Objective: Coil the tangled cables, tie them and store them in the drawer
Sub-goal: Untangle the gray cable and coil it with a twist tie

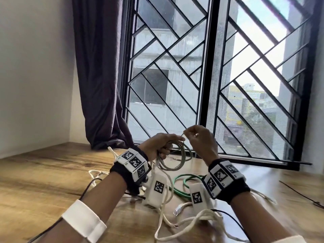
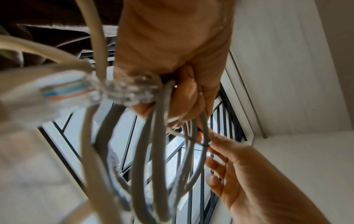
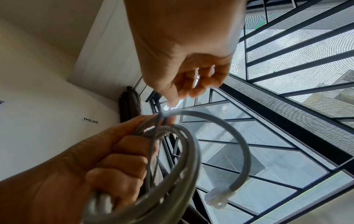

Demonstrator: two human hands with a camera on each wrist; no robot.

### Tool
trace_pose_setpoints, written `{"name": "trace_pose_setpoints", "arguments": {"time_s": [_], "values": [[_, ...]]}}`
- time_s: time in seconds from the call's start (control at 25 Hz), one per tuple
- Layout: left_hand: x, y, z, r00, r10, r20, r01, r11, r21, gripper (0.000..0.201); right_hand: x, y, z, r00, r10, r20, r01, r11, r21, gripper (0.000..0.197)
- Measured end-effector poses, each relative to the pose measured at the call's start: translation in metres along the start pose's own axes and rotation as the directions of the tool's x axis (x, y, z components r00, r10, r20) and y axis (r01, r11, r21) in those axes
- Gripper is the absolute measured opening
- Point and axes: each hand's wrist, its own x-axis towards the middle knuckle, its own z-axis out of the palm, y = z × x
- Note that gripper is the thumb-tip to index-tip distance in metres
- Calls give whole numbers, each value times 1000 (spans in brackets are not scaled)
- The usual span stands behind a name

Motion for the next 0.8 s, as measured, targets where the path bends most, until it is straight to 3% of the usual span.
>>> {"name": "trace_pose_setpoints", "arguments": {"time_s": [0.12,0.2,0.24,0.32,0.4,0.44,0.56,0.68,0.76,0.8], "values": [[-1,4,-4,995,-72,69,67,996,66,18,6,6,-6,972,170,-164,-162,985,59,17],[1,4,-6,994,-84,73,80,995,62,19,7,10,-4,949,225,-222,-183,964,194,16],[1,3,-7,995,-77,69,75,997,35,19,7,11,-1,958,213,-192,-144,936,320,13],[1,2,-8,996,-57,68,61,997,-54,23,1,7,3,992,121,24,-114,823,556,13],[2,-1,-8,994,-63,92,75,989,-131,43,-6,4,6,974,1,227,-141,788,599,20],[3,-1,-8,991,-76,107,91,986,-142,50,-8,3,8,965,-25,261,-134,808,574,18],[2,0,-5,985,-99,143,113,990,-90,42,-4,4,9,992,41,115,-92,868,488,8],[-1,1,-3,979,-89,182,97,995,-34,24,8,16,-1,977,195,-90,-105,798,593,11],[-1,0,-3,978,-90,191,96,995,-25,24,10,22,-5,954,280,-105,-143,735,663,16],[1,-1,-3,978,-87,188,94,995,-31,26,8,23,-3,959,282,-38,-177,694,698,17]]}}
